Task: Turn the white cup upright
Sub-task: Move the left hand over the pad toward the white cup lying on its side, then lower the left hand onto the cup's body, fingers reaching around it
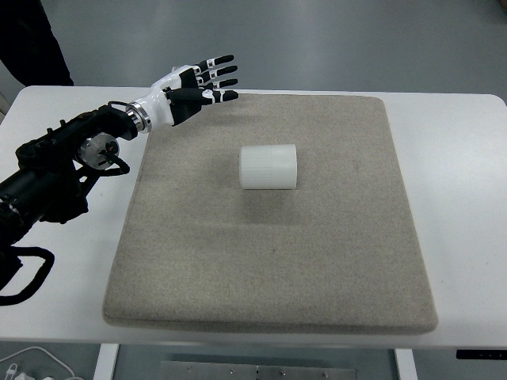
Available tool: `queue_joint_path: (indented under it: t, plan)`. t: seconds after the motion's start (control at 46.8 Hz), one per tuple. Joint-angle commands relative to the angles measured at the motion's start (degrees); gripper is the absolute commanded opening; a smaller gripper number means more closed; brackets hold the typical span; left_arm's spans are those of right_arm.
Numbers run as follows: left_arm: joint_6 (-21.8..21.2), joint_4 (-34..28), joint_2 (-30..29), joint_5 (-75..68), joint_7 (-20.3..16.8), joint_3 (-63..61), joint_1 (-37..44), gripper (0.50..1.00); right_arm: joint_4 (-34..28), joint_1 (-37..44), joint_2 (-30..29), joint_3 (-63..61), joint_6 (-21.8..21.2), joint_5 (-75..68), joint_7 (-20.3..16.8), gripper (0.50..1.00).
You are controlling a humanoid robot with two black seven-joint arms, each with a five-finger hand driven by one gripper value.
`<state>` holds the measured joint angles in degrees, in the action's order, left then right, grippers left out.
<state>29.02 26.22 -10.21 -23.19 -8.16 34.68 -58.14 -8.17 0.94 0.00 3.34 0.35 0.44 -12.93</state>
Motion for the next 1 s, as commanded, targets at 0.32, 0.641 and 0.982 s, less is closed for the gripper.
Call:
queue_joint_path:
  t: [0.32, 0.641, 0.982]
  plan:
    - [-4.77, 15.18, -6.23, -23.48, 3.41, -5.75, -5.05, 0.992, 0.0, -0.06, 0.0, 0.0, 0.01, 0.0, 0.01, 0.93]
    - [-5.03, 25.98, -11.76, -23.74, 11.15, -17.53, -12.43, 0.988, 0.0, 0.03, 0.0, 0.0, 0.01, 0.0, 0.01, 0.93]
    - [-5.12, 32.32, -11.33, -34.37, 15.37, -20.17, -14.37, 0.975, 0.0, 0.03, 0.0, 0.0, 0.01, 0.0, 0.01, 0.93]
